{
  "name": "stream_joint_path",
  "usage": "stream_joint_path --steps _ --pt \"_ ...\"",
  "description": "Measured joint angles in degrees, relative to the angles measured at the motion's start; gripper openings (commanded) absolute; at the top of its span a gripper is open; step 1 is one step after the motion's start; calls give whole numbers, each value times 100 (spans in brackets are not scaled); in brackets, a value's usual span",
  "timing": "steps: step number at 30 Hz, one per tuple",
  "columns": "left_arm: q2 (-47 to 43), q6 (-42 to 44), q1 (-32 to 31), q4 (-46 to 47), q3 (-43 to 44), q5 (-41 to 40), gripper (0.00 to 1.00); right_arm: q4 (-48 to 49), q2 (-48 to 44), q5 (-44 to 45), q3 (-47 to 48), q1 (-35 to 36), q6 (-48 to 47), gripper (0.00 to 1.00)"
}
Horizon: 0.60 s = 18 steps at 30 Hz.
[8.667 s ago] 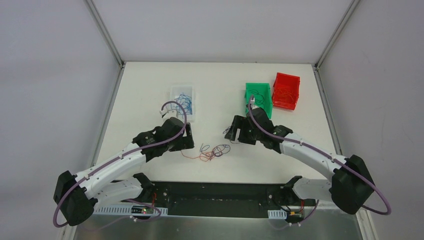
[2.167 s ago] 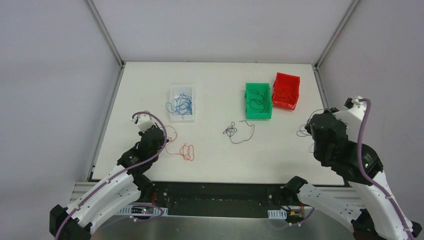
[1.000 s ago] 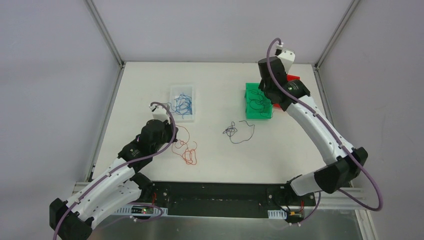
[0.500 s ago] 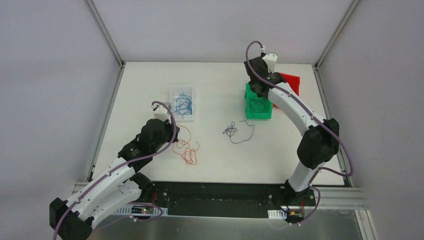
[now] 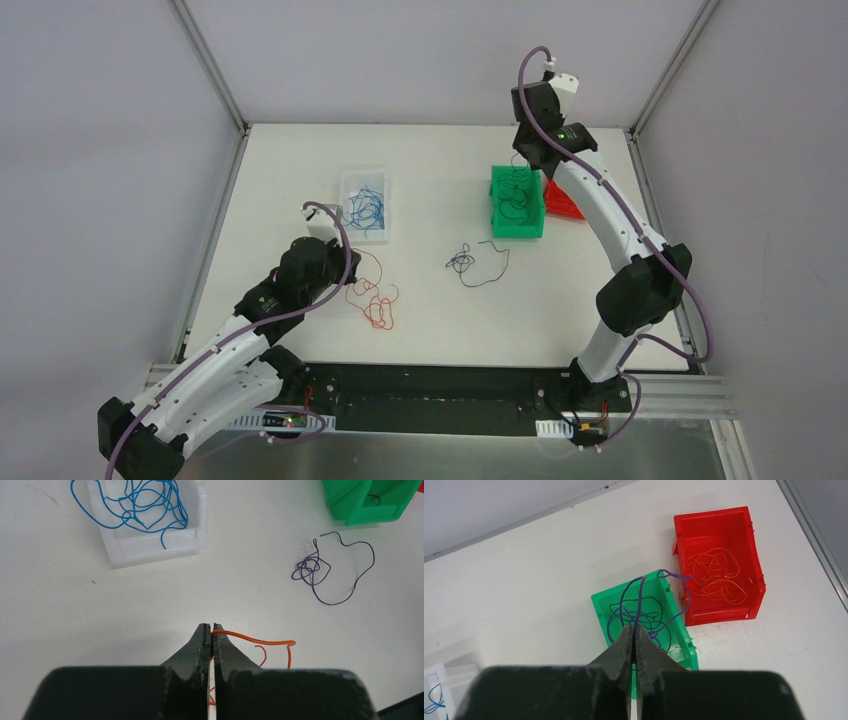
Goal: Untangle the cables
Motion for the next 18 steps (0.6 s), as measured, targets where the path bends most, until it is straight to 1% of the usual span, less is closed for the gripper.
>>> stream_joint_path --steps 4,10,14,18 --pt "-2 -9 0 2 2 39 0 35 2 -157 -162 -24 13 0" --pt "-13 -17 0 2 0 48 0 155 2 -592 -1091 -24 205 0" --pt "-13 -26 0 2 2 61 0 170 101 -1123 -1641 -28 343 0" --pt "-9 -31 0 2 0 74 0 173 518 -1821 -1646 -74 348 0"
